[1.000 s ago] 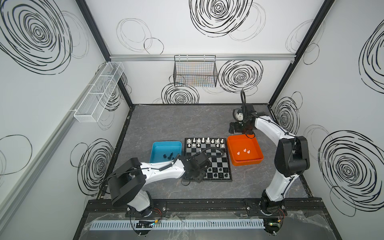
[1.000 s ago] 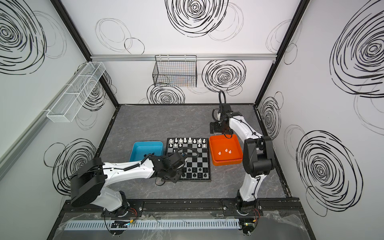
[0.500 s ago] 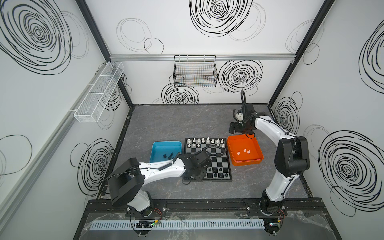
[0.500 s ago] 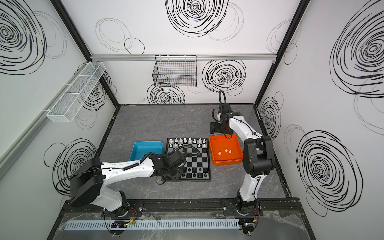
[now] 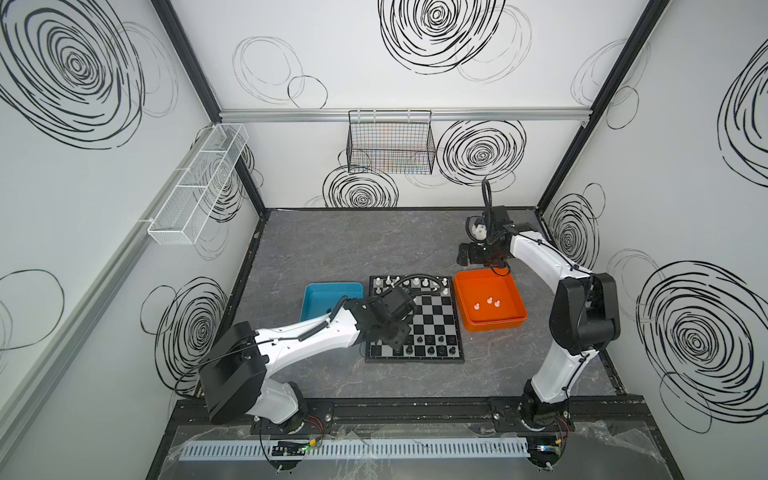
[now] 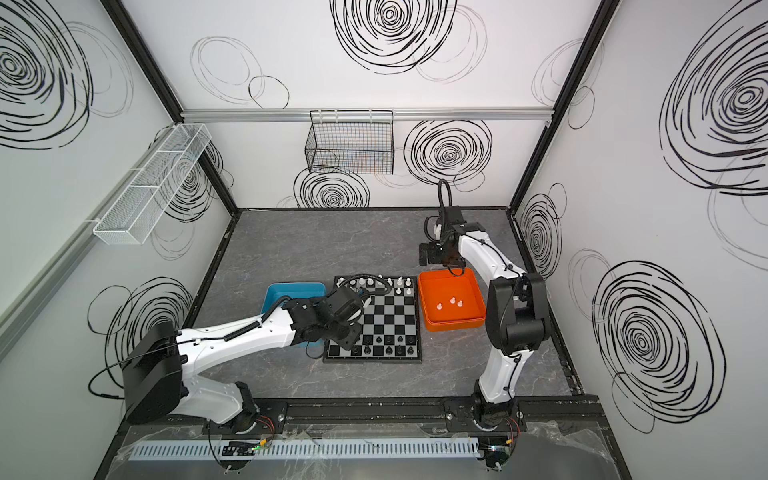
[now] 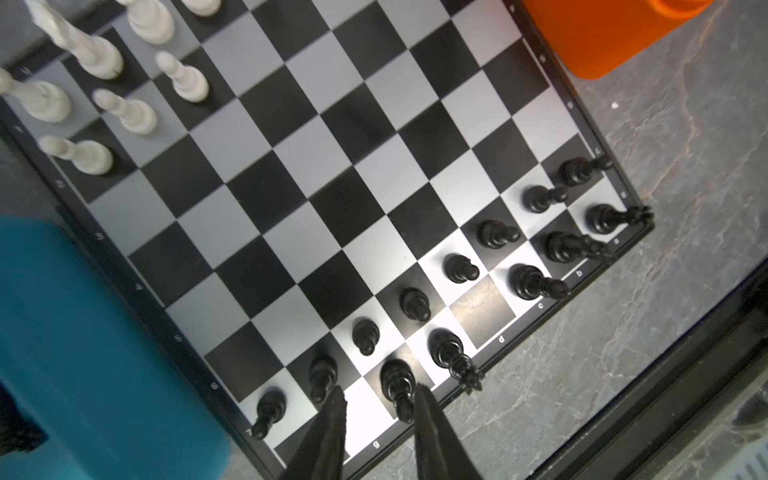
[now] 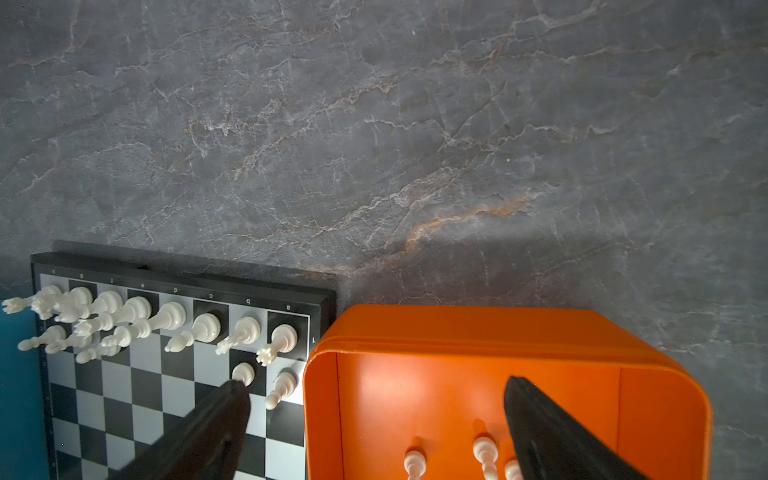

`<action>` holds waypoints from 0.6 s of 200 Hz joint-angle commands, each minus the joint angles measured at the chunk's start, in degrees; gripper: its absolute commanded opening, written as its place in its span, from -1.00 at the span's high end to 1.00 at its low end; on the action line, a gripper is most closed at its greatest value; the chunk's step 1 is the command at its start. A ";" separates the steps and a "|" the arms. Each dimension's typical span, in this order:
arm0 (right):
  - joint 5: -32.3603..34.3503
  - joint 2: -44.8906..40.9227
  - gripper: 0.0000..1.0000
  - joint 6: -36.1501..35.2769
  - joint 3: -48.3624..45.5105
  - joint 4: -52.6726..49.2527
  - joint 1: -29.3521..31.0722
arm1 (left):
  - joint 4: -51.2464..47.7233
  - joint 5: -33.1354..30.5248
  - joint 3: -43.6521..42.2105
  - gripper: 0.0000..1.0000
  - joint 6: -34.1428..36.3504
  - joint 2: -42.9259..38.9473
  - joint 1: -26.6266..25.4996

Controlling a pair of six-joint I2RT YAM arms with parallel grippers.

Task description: Set up the chess pieces on the board

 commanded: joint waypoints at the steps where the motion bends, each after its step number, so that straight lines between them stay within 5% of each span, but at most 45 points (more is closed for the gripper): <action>1: -0.28 -1.93 -1.00 -0.67 3.36 -0.65 1.29 | -1.82 0.28 1.91 0.25 1.44 -2.77 2.82; 120: -1.33 -1.07 -0.99 -3.18 11.01 2.32 15.81 | -6.86 4.67 2.25 -0.75 7.36 -9.08 31.81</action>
